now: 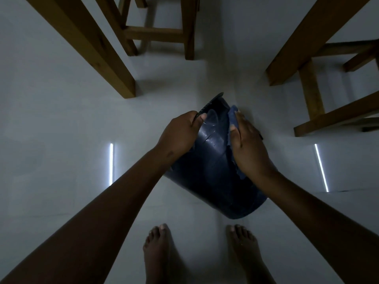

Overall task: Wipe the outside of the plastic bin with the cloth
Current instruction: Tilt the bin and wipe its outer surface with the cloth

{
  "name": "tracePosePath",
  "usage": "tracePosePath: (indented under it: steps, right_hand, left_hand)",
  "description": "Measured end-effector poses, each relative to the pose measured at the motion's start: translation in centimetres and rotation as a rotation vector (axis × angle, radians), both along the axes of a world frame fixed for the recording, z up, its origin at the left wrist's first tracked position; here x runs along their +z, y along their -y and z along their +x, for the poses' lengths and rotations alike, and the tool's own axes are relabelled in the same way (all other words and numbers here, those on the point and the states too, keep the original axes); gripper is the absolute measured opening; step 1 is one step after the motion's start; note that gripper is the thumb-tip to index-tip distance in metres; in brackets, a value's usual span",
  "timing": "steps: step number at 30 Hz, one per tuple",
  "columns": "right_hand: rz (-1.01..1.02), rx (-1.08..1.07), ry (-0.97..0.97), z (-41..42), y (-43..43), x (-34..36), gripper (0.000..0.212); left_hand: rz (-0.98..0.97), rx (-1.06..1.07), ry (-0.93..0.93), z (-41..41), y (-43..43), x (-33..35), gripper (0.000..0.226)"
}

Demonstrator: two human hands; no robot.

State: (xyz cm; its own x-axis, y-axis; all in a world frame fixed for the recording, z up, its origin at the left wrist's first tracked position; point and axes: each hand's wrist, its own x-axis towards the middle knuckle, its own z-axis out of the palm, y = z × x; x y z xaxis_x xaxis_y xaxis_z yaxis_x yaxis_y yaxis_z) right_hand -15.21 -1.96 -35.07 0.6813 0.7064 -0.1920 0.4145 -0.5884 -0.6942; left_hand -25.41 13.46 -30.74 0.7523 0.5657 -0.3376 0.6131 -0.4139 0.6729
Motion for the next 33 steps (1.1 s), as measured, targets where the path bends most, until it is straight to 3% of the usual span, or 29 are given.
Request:
tracePosePath:
  steps: [6,11,15,20,26,33]
  right_hand:
    - [-0.12,0.305,0.408,-5.8,2.6,1.0,0.058]
    - [-0.088,0.198,0.335,-1.6,2.3,0.7,0.057]
    - [0.02,0.118,0.193,1.9,1.7,0.0,0.057]
    - [0.061,0.072,0.001,1.2,1.9,0.2,0.055]
    - [-0.095,0.247,0.389,-4.9,3.5,0.9,0.056]
    - [-0.046,0.186,0.333,-0.9,3.7,0.5,0.052]
  left_hand:
    - [0.021,0.031,-0.009,0.7,0.1,-0.2,0.037]
    - [-0.13,-0.06,0.022,-3.1,-0.1,0.0,0.029]
    - [-0.029,-0.056,0.043,-4.9,0.2,-0.7,0.025]
    - [0.098,-0.014,0.153,-1.9,0.7,-0.3,0.036]
    - [0.103,-0.072,0.097,1.2,0.2,0.2,0.035]
    - [-0.01,-0.097,0.004,-1.9,-0.4,0.1,0.034]
